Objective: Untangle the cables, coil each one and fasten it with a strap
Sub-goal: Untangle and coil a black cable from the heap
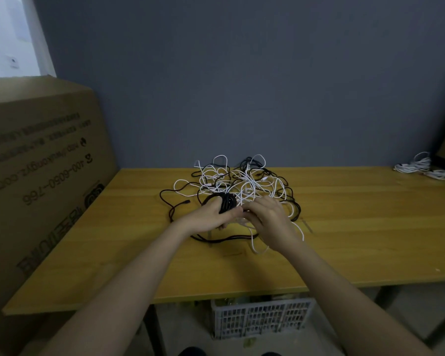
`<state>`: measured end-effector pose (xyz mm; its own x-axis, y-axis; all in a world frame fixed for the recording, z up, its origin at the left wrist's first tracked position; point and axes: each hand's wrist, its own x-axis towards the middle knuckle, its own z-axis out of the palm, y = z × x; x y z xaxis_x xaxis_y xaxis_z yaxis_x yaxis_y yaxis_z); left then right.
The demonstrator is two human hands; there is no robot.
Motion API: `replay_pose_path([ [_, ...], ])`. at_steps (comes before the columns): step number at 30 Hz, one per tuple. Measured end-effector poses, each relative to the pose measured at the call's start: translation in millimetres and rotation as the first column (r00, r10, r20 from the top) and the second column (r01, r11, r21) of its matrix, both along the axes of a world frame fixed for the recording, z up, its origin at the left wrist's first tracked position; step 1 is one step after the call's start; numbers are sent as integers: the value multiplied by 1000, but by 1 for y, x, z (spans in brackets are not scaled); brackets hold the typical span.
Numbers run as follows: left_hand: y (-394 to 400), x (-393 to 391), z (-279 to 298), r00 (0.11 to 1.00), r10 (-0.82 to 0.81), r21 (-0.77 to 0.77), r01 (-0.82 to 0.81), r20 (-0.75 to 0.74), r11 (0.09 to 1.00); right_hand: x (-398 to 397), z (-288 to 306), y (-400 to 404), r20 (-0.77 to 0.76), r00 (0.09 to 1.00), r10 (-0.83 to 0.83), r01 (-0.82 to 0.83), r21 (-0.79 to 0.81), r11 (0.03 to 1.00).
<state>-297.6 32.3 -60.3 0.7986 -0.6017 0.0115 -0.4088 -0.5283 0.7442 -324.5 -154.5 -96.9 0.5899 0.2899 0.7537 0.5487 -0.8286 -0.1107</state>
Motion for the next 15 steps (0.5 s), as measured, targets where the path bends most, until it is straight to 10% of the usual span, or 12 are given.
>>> replay_pose_path([
  [9,8,2,5,999,-43,-258,43,5,965,10,-16,-9,-95,983,-160,167,73,983],
  [15,9,0,17,992,109,-429,-125,-61,895,11,-5,-23,-508,782,-361,336,-144,931],
])
